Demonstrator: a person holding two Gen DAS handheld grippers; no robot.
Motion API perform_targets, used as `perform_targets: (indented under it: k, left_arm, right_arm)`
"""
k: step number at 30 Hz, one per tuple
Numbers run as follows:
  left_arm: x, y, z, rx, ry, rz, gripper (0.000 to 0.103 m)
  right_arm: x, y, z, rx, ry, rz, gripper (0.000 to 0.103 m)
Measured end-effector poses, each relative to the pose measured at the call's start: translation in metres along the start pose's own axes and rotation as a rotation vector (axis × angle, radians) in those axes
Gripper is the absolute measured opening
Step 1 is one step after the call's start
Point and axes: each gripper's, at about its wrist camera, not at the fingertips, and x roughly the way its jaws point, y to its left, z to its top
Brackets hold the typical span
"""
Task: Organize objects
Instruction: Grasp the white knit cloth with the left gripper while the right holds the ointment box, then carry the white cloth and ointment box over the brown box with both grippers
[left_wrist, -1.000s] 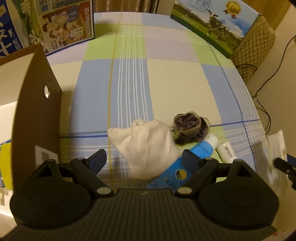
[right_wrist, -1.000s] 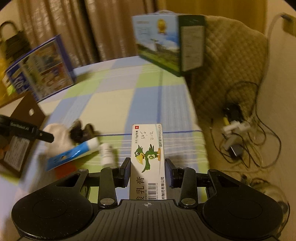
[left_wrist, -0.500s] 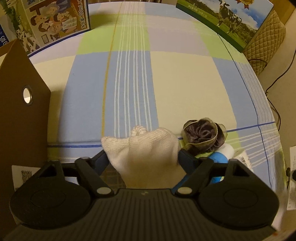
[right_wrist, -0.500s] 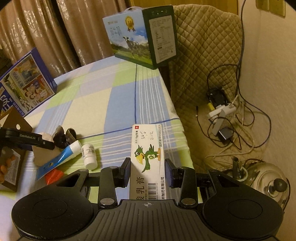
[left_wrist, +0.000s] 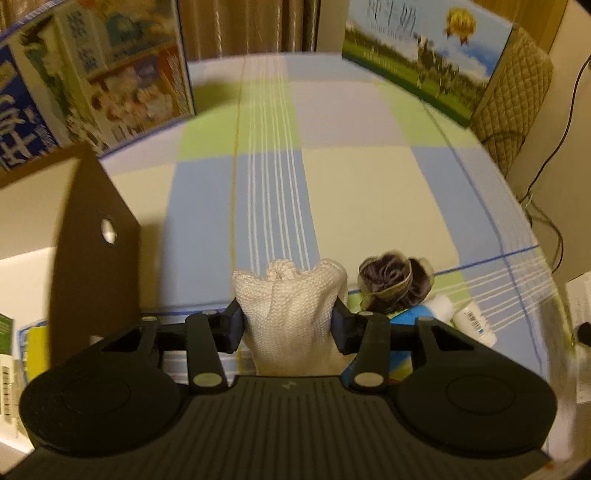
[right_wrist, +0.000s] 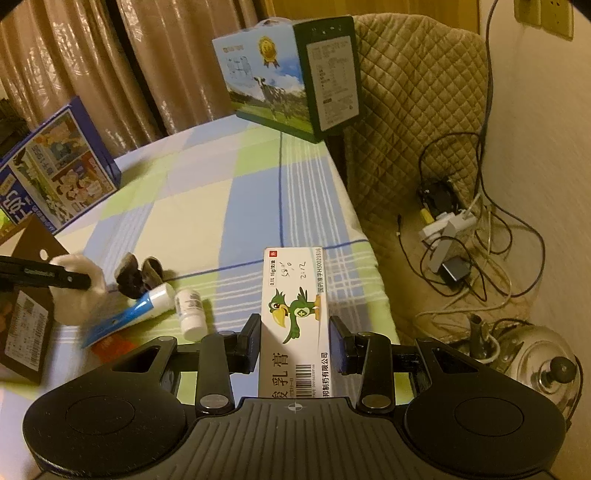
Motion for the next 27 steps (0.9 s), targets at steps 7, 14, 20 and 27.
perform_targets:
  k: [7,14,20,27]
  left_arm:
    - [-0.052,0.018,0.002,-0.08,-0.092,-0.012,0.041]
    - [-0.106,0.054,-0.011,-0.156,-0.188,-0.022,0.041]
    - [-0.138,0.095,-0.029,-0.224,-0.231,0.013,0.041]
    - [-0.172,0.157,-0.057,-0.312,-0.266,0.088,0.041]
  right_arm:
    - [-0.009,0.016,0.008,-0.021,-0.027,0.031,0.035]
    - [-0.022,0.043,0.012,-0.057,-0.056,0.075,0.035]
    - [-0.031,0.078,0.013,-0.098,-0.077,0.127,0.035]
    - [-0.035,0.13,0.01,-0.144,-0.077,0.214,0.035]
